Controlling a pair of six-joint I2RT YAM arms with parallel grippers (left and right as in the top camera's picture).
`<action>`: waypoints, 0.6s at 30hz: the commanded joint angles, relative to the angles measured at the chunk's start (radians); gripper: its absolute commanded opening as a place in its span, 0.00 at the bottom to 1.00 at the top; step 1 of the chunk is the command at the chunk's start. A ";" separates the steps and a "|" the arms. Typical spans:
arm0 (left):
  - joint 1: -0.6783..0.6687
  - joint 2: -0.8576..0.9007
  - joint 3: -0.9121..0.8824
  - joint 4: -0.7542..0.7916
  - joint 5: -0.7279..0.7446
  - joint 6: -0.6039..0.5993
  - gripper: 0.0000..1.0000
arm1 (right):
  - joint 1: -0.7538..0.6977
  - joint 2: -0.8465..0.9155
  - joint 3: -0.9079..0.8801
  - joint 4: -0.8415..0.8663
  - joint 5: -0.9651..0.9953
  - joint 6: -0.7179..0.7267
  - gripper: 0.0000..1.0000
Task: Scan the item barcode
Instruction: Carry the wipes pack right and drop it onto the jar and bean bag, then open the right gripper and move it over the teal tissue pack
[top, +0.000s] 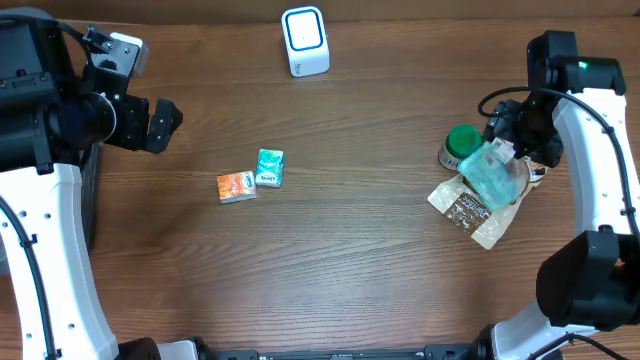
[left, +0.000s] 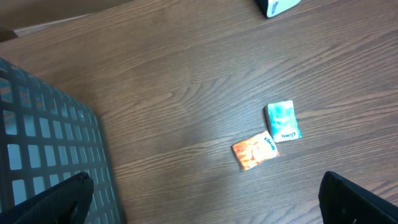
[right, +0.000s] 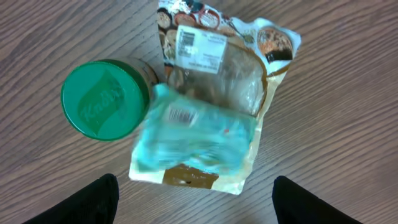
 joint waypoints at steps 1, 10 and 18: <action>0.002 -0.003 0.018 0.001 0.003 0.023 1.00 | -0.002 -0.016 0.010 0.011 -0.044 0.003 0.81; 0.002 0.001 0.018 0.001 0.003 0.023 1.00 | 0.087 -0.016 0.020 0.170 -0.629 -0.180 0.72; 0.002 0.001 0.018 0.001 0.003 0.023 1.00 | 0.359 0.019 0.019 0.391 -0.560 0.045 0.63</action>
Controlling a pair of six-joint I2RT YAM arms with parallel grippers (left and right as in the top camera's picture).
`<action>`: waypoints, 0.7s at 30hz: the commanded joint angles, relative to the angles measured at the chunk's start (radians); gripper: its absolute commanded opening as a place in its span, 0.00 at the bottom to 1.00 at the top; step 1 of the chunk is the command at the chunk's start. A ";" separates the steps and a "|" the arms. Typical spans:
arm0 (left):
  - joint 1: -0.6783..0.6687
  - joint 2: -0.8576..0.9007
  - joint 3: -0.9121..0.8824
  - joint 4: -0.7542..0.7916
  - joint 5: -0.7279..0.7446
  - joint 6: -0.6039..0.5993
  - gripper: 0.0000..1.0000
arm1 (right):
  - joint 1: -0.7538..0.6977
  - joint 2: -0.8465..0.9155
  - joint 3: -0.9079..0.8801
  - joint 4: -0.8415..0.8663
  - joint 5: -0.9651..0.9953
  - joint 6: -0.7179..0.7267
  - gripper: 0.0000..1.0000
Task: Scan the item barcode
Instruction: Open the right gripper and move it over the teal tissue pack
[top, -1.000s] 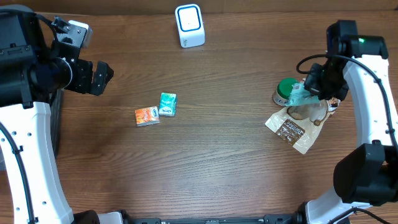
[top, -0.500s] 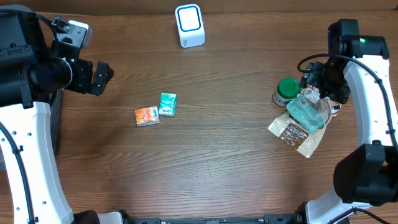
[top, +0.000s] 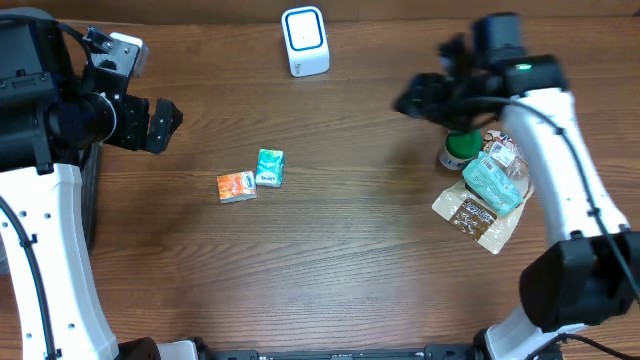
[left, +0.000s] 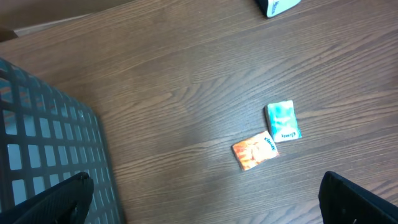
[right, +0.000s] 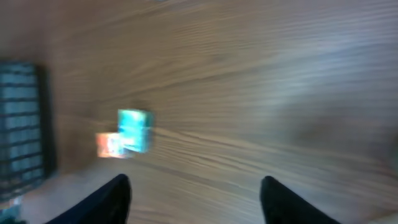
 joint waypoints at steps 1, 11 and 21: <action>0.002 0.001 0.018 0.001 0.004 0.023 1.00 | 0.111 0.028 0.019 0.057 0.034 0.143 0.63; 0.002 0.001 0.018 0.001 0.004 0.023 1.00 | 0.418 0.231 0.019 0.334 0.217 0.344 0.68; 0.002 0.002 0.018 0.001 0.004 0.023 1.00 | 0.539 0.388 0.019 0.433 0.325 0.338 0.79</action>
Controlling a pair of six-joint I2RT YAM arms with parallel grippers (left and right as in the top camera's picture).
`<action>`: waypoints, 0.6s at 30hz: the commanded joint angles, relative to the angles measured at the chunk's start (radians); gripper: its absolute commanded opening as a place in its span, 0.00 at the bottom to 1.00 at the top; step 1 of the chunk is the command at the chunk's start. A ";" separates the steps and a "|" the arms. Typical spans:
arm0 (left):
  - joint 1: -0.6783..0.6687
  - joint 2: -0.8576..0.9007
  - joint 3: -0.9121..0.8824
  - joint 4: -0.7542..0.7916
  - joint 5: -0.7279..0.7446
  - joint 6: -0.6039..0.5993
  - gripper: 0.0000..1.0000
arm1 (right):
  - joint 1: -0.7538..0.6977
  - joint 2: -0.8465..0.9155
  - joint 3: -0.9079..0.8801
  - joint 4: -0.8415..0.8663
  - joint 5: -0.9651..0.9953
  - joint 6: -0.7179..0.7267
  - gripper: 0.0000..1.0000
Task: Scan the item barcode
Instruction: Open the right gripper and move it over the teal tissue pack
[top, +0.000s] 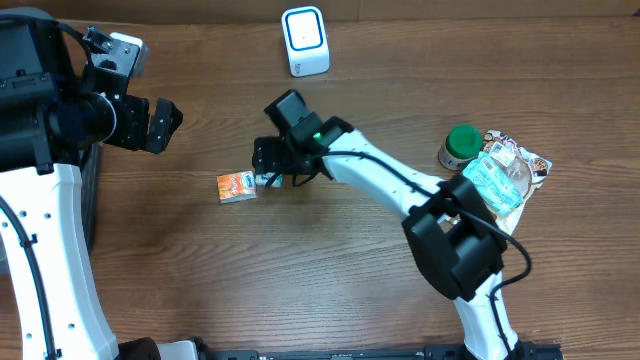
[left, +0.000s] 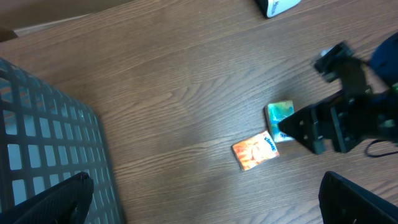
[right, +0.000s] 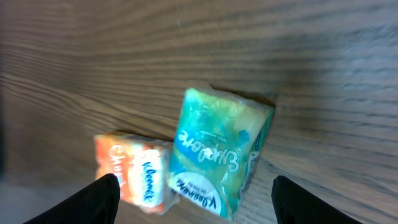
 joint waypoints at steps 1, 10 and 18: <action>0.002 0.002 0.018 0.001 0.003 0.023 1.00 | 0.008 0.011 0.018 0.016 0.065 0.010 0.79; 0.002 0.002 0.018 0.001 0.003 0.023 1.00 | 0.030 0.066 0.018 0.022 0.081 -0.039 0.79; 0.002 0.002 0.018 0.001 0.003 0.023 1.00 | 0.032 0.078 0.019 -0.072 0.207 -0.117 0.78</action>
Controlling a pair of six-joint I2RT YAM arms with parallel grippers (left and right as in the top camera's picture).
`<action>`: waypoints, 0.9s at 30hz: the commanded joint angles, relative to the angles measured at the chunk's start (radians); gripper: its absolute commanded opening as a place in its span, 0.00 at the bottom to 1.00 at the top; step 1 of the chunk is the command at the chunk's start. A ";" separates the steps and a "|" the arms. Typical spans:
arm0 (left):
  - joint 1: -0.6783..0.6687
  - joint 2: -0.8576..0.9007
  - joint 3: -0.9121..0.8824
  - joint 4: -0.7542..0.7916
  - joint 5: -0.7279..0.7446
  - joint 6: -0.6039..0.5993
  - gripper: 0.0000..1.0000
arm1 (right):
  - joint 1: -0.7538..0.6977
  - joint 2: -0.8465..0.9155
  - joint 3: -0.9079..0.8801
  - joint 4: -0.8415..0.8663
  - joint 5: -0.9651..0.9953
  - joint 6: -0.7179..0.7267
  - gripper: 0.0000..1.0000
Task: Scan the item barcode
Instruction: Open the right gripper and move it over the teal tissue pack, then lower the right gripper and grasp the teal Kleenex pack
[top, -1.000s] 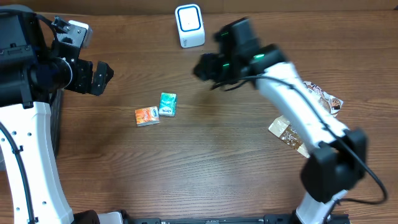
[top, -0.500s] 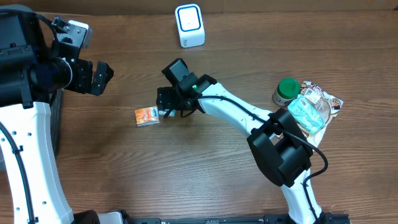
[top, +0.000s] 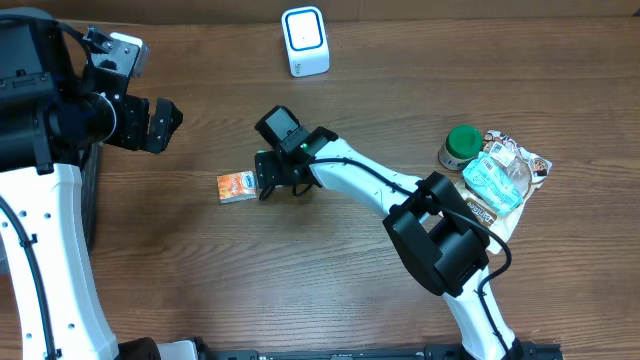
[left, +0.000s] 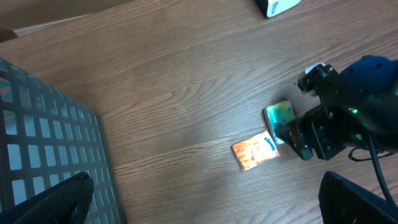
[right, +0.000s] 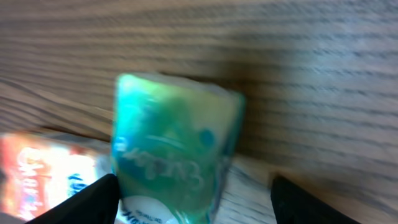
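A teal tissue pack (right: 174, 143) lies on the wooden table, blurred and close up in the right wrist view. My right gripper (right: 193, 199) is low over it, open, with a finger on either side. From the left wrist view the teal pack (left: 280, 114) peeks out beside my right gripper (left: 311, 134). Overhead, that gripper (top: 270, 178) covers most of the pack. An orange tissue pack (top: 236, 187) touches the teal one on its left. The white scanner (top: 305, 40) stands at the table's far edge. My left gripper (top: 160, 125) hangs open, high at the far left.
A green-lidded jar (top: 461, 143) and a snack bag (top: 505, 205) with a teal pouch (top: 488, 180) on it lie at the right. A grey mesh basket (left: 43, 143) stands off the table's left edge.
My right gripper has come lower and closer onto the teal tissue pack, which now fills more of its view. The left arm and both packs have not moved.
My right gripper first hung open over the jar and snack bag at the right. It was then mid-table, heading left. After that it was above the two tissue packs, and now it straddles the teal one. The left arm stayed still throughout.
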 joint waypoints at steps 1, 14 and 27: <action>0.002 0.002 0.018 0.001 0.003 0.023 1.00 | -0.009 0.009 0.011 -0.039 0.079 -0.053 0.78; 0.002 0.002 0.018 0.001 0.004 0.023 1.00 | -0.092 -0.003 0.124 -0.299 -0.071 -0.337 0.77; 0.002 0.002 0.018 0.001 0.004 0.023 1.00 | -0.089 0.002 0.275 -0.266 0.029 -0.058 0.15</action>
